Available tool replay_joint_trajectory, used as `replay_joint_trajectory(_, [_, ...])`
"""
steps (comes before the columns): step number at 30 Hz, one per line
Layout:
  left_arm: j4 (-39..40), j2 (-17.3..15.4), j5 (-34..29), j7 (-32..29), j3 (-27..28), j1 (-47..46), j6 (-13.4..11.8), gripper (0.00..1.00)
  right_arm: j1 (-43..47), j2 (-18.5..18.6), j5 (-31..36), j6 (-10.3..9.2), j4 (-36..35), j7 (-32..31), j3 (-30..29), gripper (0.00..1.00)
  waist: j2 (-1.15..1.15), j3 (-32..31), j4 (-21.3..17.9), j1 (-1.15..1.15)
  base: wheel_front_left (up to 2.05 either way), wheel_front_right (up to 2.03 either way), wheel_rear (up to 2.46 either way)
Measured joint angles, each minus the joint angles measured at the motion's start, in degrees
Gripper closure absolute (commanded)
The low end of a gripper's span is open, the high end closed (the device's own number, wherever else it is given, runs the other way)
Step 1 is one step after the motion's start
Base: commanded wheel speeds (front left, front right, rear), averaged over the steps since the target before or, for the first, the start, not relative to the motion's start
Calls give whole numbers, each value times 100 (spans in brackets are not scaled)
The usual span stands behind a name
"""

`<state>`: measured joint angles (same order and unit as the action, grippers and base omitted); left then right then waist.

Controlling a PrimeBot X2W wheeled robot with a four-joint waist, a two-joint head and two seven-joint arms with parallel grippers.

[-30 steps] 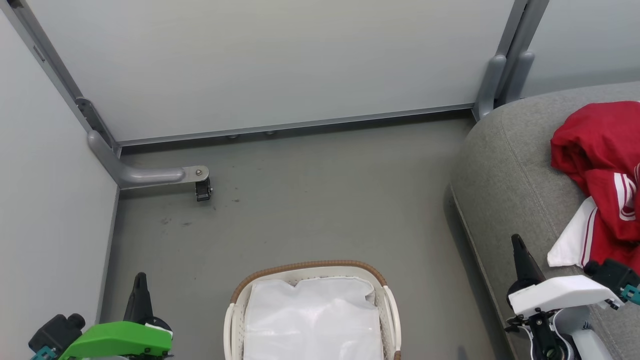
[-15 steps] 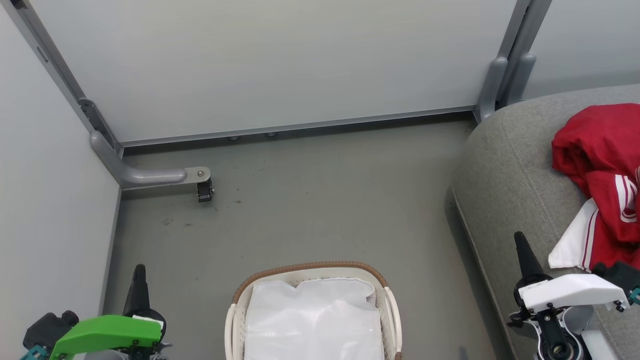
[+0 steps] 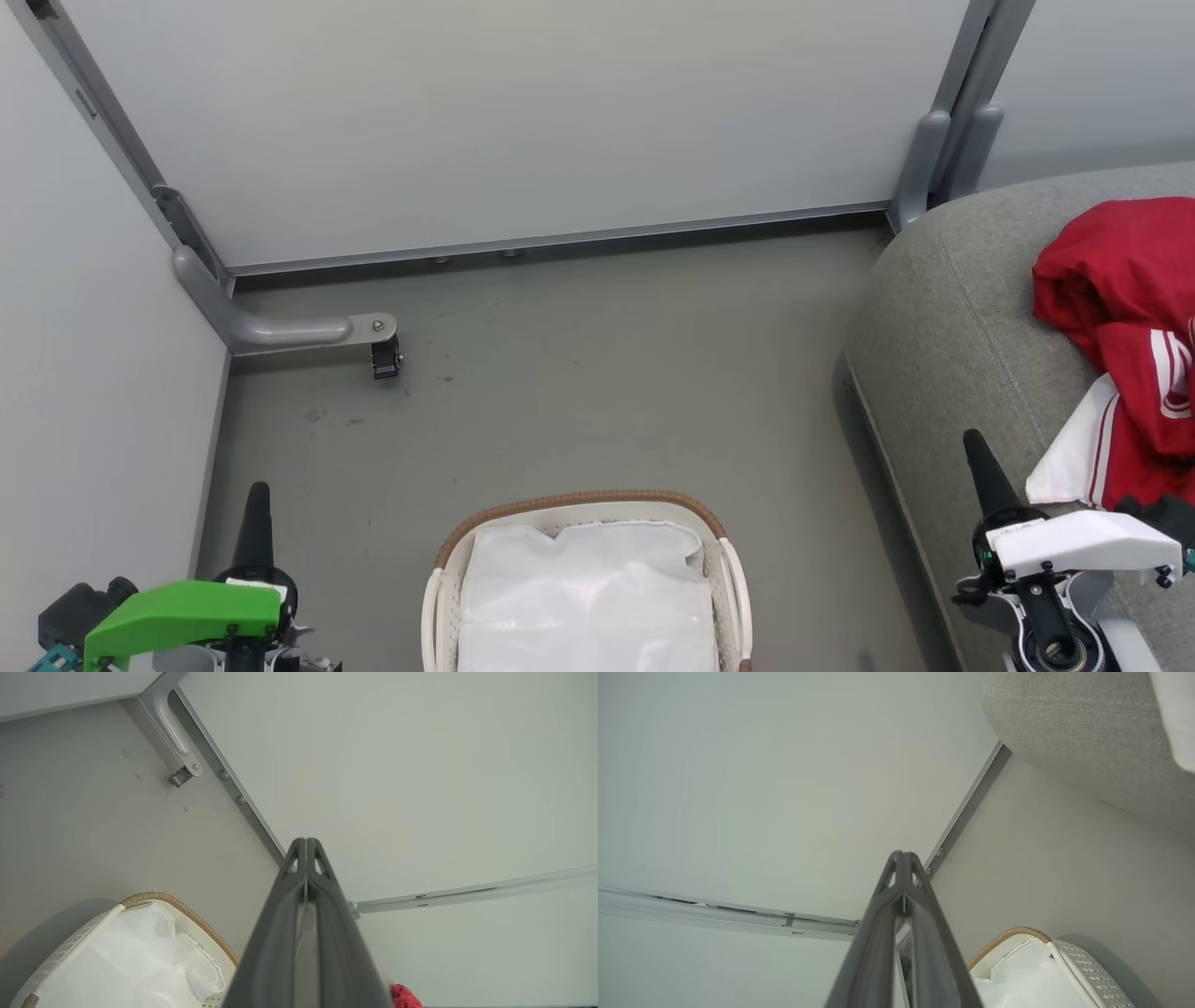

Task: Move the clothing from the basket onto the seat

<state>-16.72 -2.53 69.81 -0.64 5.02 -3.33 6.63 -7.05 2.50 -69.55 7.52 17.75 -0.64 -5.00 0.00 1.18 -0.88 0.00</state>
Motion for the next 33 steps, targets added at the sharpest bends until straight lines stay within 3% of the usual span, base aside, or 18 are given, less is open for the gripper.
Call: replay_joint_trajectory(33, [178, -9, 1559, -410, 94, -161, 48, 100, 34, 13, -1575, -3, -255, -414, -103, 100, 0, -65, 57, 0, 0, 0, 0])
